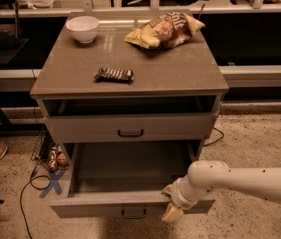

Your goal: Open middle drawer

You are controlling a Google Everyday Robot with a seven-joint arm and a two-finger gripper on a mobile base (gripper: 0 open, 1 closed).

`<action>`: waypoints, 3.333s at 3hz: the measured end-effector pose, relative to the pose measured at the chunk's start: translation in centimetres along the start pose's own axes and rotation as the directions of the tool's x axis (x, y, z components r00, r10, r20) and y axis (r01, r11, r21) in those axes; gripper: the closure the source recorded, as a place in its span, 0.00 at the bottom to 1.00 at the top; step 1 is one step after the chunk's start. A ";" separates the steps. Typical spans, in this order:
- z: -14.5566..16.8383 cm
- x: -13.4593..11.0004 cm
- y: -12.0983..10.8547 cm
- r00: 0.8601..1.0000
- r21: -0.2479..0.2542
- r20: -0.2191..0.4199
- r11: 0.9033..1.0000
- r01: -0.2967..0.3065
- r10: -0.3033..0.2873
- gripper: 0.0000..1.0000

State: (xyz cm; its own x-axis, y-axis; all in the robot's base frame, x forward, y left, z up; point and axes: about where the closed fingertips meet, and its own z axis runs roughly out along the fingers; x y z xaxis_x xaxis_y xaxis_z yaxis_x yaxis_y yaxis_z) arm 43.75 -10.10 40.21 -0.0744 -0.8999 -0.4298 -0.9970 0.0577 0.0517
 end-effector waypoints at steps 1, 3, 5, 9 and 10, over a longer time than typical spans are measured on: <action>-1.0 0.6 0.2 1.000 0.023 0.001 1.000 -0.002 0.002 0.65; -1.8 1.2 0.5 1.000 0.048 0.014 0.999 -0.010 0.010 1.00; -2.2 2.3 1.5 0.999 0.073 0.039 0.997 -0.038 0.036 0.86; -4.9 3.0 1.2 0.998 0.112 0.056 0.993 -0.043 0.037 0.00; -9.7 4.4 0.1 0.997 0.178 0.064 0.983 -0.052 0.041 0.00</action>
Offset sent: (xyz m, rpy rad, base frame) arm -0.0123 -0.0470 0.0243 0.0354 -0.0935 -0.0969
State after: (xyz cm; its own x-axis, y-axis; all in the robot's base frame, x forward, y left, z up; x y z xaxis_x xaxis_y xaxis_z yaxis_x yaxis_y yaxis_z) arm 43.49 -18.22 47.10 -0.1162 -0.8674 -0.4839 -0.9798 0.1799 -0.0872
